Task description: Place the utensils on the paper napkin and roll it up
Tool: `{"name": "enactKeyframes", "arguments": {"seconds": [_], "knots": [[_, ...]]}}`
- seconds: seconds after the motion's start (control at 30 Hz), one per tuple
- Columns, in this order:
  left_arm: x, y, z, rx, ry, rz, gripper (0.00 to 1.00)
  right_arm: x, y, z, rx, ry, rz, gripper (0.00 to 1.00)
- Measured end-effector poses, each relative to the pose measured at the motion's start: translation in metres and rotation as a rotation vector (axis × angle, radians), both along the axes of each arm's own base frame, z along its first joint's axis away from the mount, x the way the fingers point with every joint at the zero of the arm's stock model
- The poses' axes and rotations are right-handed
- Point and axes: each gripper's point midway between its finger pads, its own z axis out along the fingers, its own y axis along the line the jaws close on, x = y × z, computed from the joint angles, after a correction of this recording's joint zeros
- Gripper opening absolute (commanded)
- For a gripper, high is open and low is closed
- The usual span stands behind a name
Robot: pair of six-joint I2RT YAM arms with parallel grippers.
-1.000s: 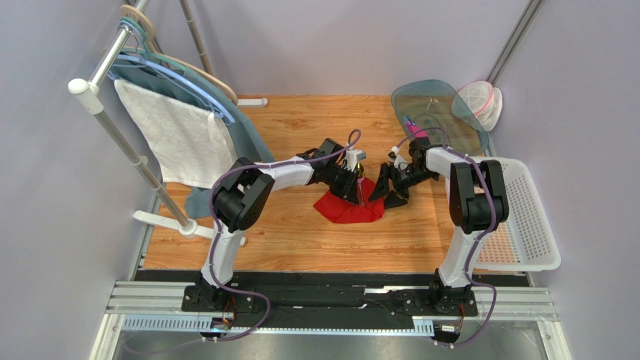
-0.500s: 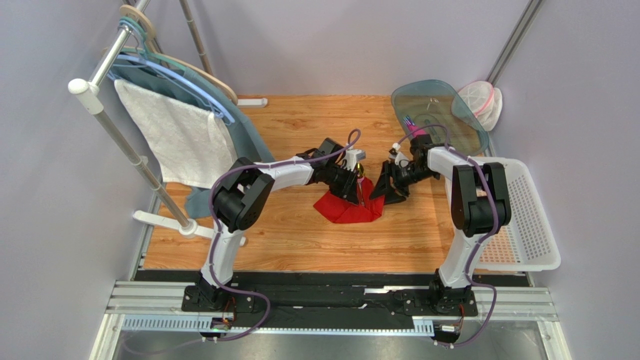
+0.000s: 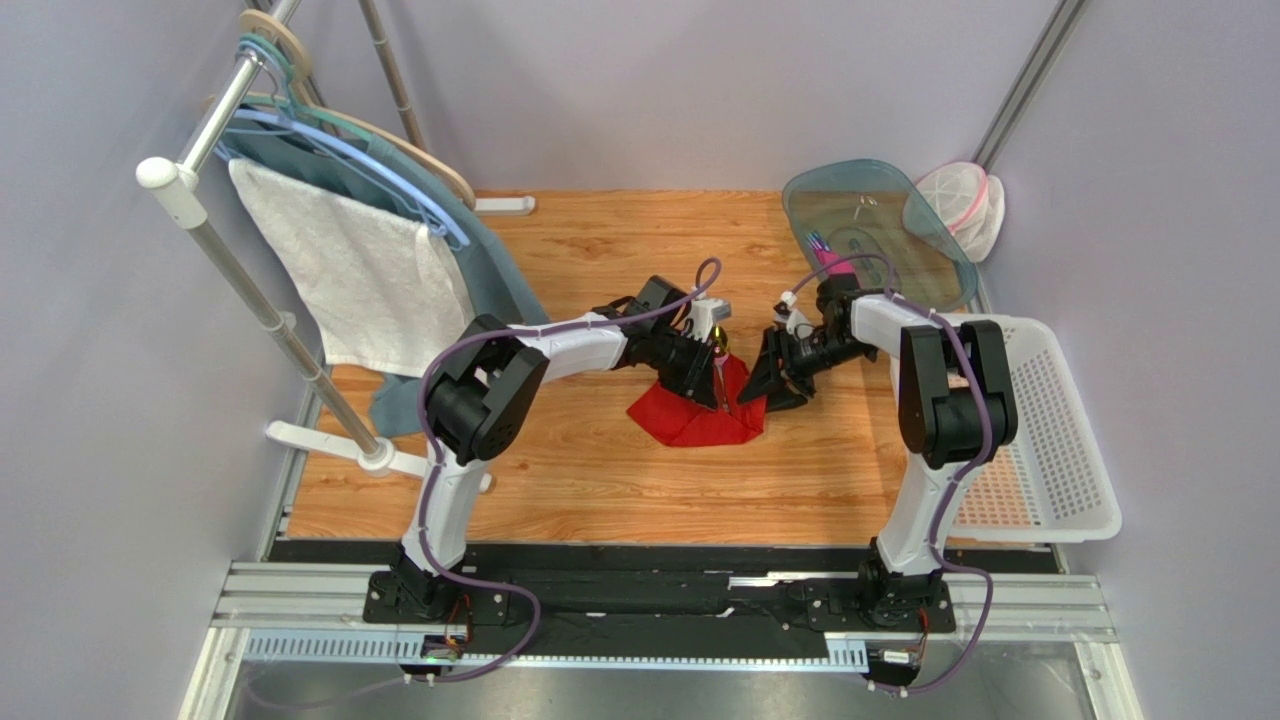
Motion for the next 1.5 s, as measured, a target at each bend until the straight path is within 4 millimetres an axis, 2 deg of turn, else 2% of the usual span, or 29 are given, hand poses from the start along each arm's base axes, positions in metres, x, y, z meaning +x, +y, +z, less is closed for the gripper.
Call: {"name": "enactKeyframes", "arguments": {"seconds": [0.17,0.2,0.3,0.77,1.07,1.33,1.5], "knots": [[0.0,0.0,0.0,0.0,0.0,0.001,0.24,-0.003,-0.002,-0.003,-0.022,0.001,0.013,0.29],[0.0,0.0,0.0,0.0,0.0,0.001,0.24,-0.004,-0.001,-0.003,-0.023,0.003,0.016,0.23],[0.0,0.0,0.0,0.0,0.0,0.001,0.24,-0.005,0.005,-0.003,-0.021,0.006,0.036,0.16],[0.0,0.0,0.0,0.0,0.0,0.001,0.24,-0.006,0.026,-0.015,-0.04,0.044,0.085,0.16],[-0.001,0.001,0.004,-0.006,-0.004,0.0,0.27,-0.006,0.026,-0.028,-0.094,0.055,0.093,0.15],[-0.018,0.016,0.02,-0.011,-0.01,-0.002,0.26,-0.004,0.025,-0.033,-0.113,0.048,0.086,0.16],[-0.026,0.024,0.012,0.012,0.013,-0.001,0.23,-0.002,0.024,-0.034,-0.115,0.041,0.085,0.16]]}}
